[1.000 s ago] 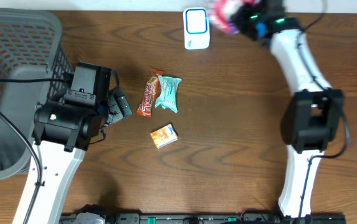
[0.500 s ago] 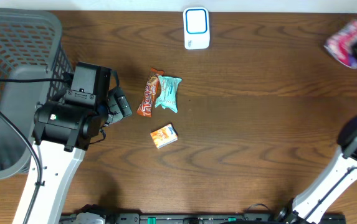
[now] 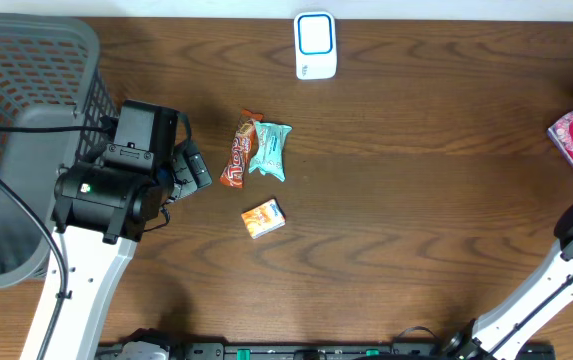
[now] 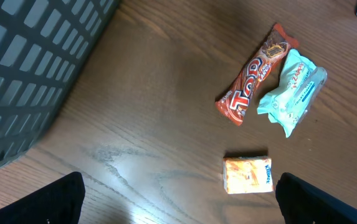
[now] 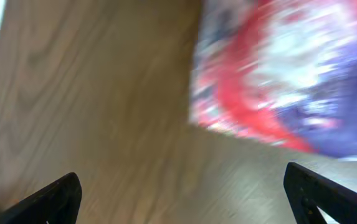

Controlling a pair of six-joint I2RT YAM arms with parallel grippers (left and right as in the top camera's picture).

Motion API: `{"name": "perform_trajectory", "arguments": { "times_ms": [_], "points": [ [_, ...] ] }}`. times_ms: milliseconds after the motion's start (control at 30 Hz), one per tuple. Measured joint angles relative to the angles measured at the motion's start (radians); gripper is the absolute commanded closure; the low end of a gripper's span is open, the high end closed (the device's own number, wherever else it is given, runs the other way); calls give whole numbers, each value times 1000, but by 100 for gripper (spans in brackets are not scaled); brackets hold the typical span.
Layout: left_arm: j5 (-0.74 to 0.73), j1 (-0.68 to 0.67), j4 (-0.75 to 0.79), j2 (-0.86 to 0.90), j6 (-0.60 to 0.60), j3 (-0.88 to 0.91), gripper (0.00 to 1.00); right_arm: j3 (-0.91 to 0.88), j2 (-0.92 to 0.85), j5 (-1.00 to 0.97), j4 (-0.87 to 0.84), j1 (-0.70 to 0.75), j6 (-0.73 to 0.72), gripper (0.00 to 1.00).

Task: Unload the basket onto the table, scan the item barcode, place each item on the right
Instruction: 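Reach the right gripper to the mint-green wipes packet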

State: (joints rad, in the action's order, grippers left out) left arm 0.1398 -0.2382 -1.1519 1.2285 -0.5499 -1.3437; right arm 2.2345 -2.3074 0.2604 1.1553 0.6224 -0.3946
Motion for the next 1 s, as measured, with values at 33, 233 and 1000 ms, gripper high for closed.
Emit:
{"name": "perform_trajectory", "arguments": {
  "times_ms": [33,233,1000],
  "points": [
    [0,0,0,0,0,0,2,0,0,24,6,-8,16,3],
    [0,0,0,0,0,0,2,0,51,252,101,-133,183,2],
    [0,0,0,0,0,0,2,-98,102,183,150,-975,359,1]
  ]
}}
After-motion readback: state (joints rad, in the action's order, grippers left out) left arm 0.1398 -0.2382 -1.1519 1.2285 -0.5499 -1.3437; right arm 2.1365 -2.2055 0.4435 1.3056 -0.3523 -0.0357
